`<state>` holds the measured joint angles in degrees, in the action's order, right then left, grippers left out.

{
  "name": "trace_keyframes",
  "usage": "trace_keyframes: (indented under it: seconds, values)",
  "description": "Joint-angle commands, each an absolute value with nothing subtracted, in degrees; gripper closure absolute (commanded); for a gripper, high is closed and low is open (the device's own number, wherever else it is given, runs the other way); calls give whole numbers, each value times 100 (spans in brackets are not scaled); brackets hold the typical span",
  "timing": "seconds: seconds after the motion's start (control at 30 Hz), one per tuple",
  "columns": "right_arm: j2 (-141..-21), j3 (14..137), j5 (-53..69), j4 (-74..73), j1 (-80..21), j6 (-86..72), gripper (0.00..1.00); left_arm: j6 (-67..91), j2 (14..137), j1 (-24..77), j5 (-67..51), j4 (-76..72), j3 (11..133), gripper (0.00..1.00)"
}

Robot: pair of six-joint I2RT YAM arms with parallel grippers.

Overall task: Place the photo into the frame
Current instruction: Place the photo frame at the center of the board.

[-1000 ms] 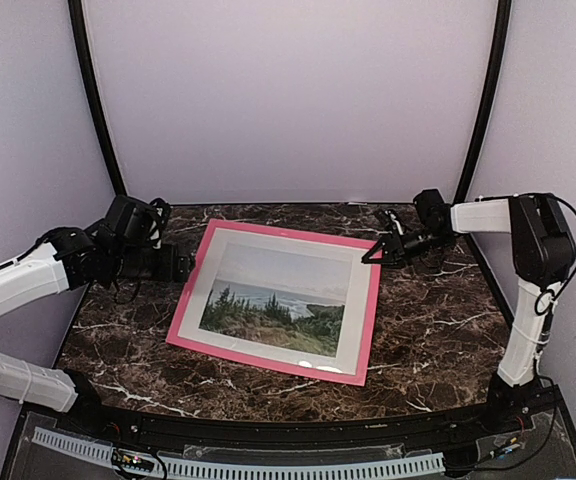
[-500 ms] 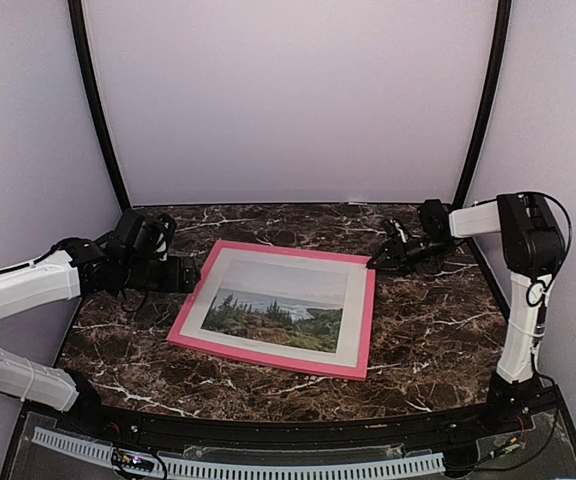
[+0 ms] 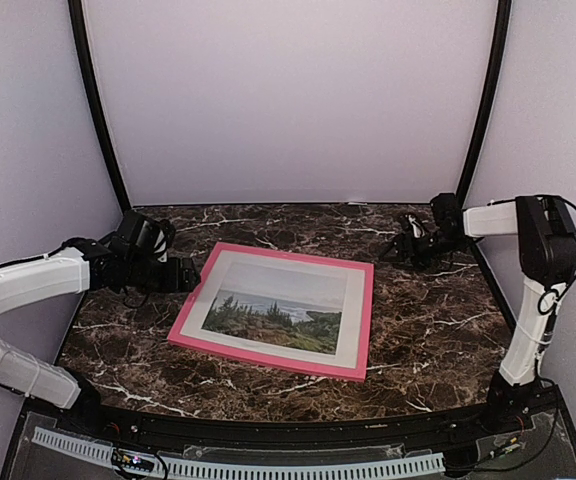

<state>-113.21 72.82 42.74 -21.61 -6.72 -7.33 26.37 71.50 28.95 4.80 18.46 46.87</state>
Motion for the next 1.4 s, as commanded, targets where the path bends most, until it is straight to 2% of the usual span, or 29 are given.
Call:
trace_keyframes:
  seconds: [0.0, 0.2, 0.4, 0.83, 1.37]
  values:
    - [-10517, 6786, 3650, -1890, -814, -1010, 28, 2647, 7457, 2556, -422, 1540, 4576, 13]
    - [-9839, 6092, 3193, -1659, -1306, -1363, 24, 2624, 7948, 2059, -860, 1286, 4596, 13]
    - [-9681, 5708, 2873, -1278, -1873, -1776, 23, 2599, 8319, 1703, -1124, 881, 4443, 13]
    - [-10039, 5576, 2173, -1073, -2267, -2042, 22, 2590, 9034, 1573, -1783, 448, 4386, 14]
    - [-10757, 6016, 2583, -558, -2257, -2281, 23, 2806, 9208, 1730, -2947, -222, 3836, 13]
